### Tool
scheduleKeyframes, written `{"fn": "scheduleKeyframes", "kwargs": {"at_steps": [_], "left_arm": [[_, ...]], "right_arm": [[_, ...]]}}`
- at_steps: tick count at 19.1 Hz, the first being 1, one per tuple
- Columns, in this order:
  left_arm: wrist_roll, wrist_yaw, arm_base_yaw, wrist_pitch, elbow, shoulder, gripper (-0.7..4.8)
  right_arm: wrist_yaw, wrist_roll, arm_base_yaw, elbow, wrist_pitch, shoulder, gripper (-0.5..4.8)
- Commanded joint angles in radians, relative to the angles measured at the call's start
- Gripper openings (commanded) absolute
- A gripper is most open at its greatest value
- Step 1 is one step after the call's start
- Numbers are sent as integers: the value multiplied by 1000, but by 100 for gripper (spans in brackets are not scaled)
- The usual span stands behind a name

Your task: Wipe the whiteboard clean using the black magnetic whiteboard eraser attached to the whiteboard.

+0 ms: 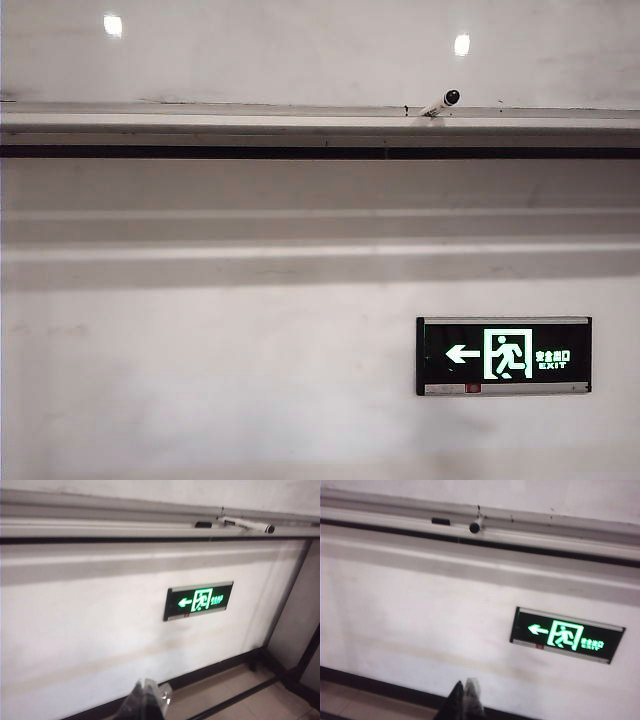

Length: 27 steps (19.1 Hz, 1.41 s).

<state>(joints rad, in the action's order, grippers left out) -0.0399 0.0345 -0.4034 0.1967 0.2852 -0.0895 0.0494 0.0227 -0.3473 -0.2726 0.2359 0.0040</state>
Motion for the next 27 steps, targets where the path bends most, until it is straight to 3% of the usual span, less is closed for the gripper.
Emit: {"fn": "scheduleKeyframes", "kwargs": {"at_steps": [1, 6, 13, 19, 22, 27], "left_arm": [[0, 11, 1, -57, -46, 1, -6], [2, -4, 21, -117, -128, 48, -6], [3, 23, 316, -129, -180, 87, -6], [6, 23, 504, -172, -262, 87, -6], [10, 9, 479, -185, -278, 87, -6], [17, -85, 356, -185, -278, 87, -6]], "right_arm": [[0, -5, 1, -2, 5, -2, -5], [0, -4, 1, -2, 7, -2, -5], [0, -5, 1, -2, 7, -2, -5], [0, -4, 1, -2, 7, -2, -5], [0, -4, 1, -2, 7, -2, -5], [0, -4, 1, -2, 7, -2, -5]]}}
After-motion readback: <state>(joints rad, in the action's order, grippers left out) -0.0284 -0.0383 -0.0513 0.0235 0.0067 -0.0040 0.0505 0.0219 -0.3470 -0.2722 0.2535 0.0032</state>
